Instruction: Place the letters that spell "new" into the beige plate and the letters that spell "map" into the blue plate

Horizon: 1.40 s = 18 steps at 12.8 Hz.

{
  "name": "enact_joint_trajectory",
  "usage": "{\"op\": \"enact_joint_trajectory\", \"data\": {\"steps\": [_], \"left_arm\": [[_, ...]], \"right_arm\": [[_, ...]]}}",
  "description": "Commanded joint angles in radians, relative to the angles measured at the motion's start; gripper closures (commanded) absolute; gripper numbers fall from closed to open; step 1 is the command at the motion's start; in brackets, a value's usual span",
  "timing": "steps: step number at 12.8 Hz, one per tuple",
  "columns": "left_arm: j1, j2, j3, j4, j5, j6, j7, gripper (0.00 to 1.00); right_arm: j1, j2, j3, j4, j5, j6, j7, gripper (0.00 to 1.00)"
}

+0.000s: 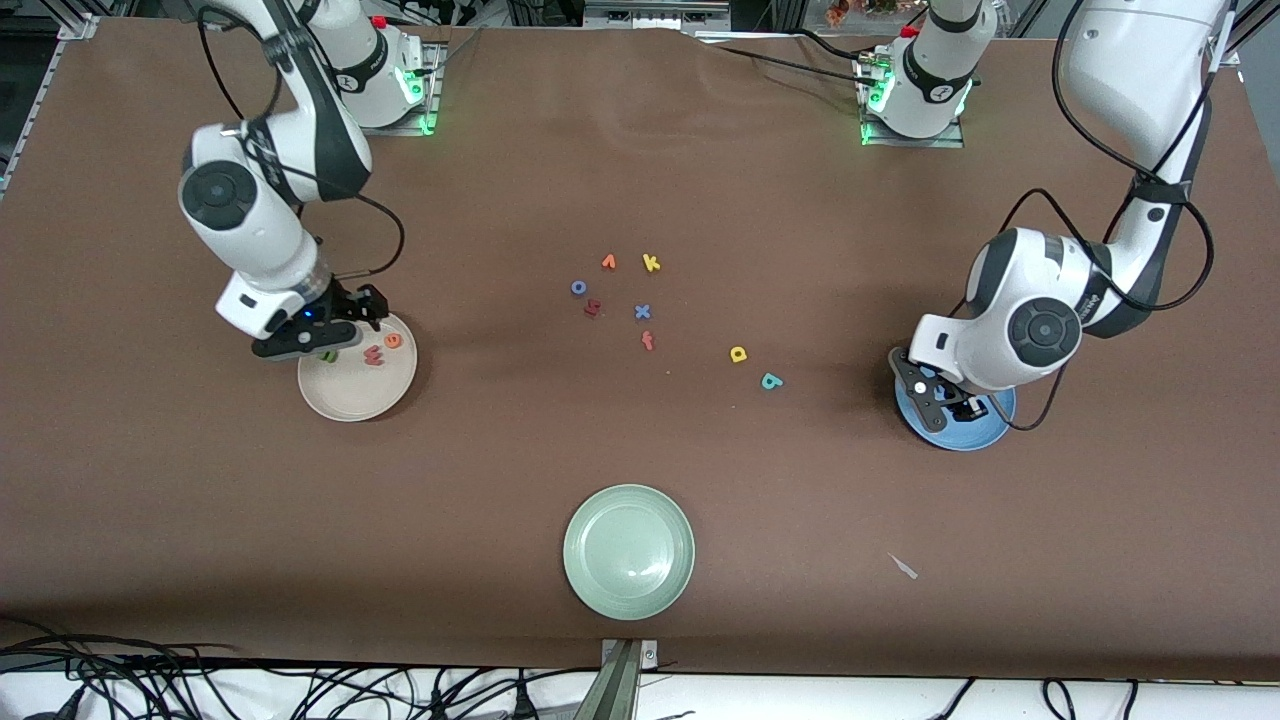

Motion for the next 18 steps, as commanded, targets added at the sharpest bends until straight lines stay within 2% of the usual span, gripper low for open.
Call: {"op": "enact_joint_trajectory", "data": {"steps": [1, 2, 4, 6, 8, 11, 13, 14, 15, 18], "left_arm": [[-0.005, -0.016, -0.071, 0.047, 0.006, -0.071, -0.206, 0.0], [-0.008, -0.013, -0.087, 0.055, 0.005, -0.081, -0.316, 0.0], [-0.018, 0.006, -0.13, 0.066, 0.005, -0.079, -0.596, 0.0], [-0.063, 0.058, -0.136, 0.119, 0.005, -0.079, -0.863, 0.0], [-0.097, 0.096, -0.138, 0.167, 0.003, -0.076, -1.036, 0.0], [-0.132, 0.163, -0.138, 0.225, 0.003, -0.064, -1.319, 0.0], [-0.178, 0.228, -0.138, 0.271, 0.002, -0.053, -1.407, 0.0], [-0.187, 0.242, -0.138, 0.27, 0.0, -0.003, -1.467, 0.0], [-0.189, 0.246, -0.138, 0.248, -0.018, 0.036, -1.528, 0.0], [-0.192, 0.256, -0.138, 0.199, -0.023, 0.057, -1.55, 0.01]], "right_arm": [[-0.009, -0.107, 0.008, 0.115, 0.079, -0.24, -0.025, 0.0], [-0.011, -0.139, 0.006, 0.155, 0.111, -0.306, -0.029, 0.0], [-0.023, -0.179, 0.0, 0.233, 0.118, -0.43, -0.032, 0.0], [-0.058, -0.179, 0.002, 0.341, 0.118, -0.522, -0.037, 0.0], [-0.089, -0.158, 0.005, 0.449, 0.13, -0.624, -0.044, 0.0], [-0.092, -0.136, 0.003, 0.52, 0.144, -0.684, -0.051, 0.0], [-0.091, -0.115, 0.002, 0.56, 0.144, -0.722, -0.057, 0.0], [-0.091, -0.116, 0.0, 0.562, 0.144, -0.733, -0.061, 0.0], [-0.088, -0.116, 0.0, 0.568, 0.142, -0.744, -0.061, 0.0], [-0.08, -0.113, 0.005, 0.559, 0.145, -0.811, -0.054, 0.0]]}}
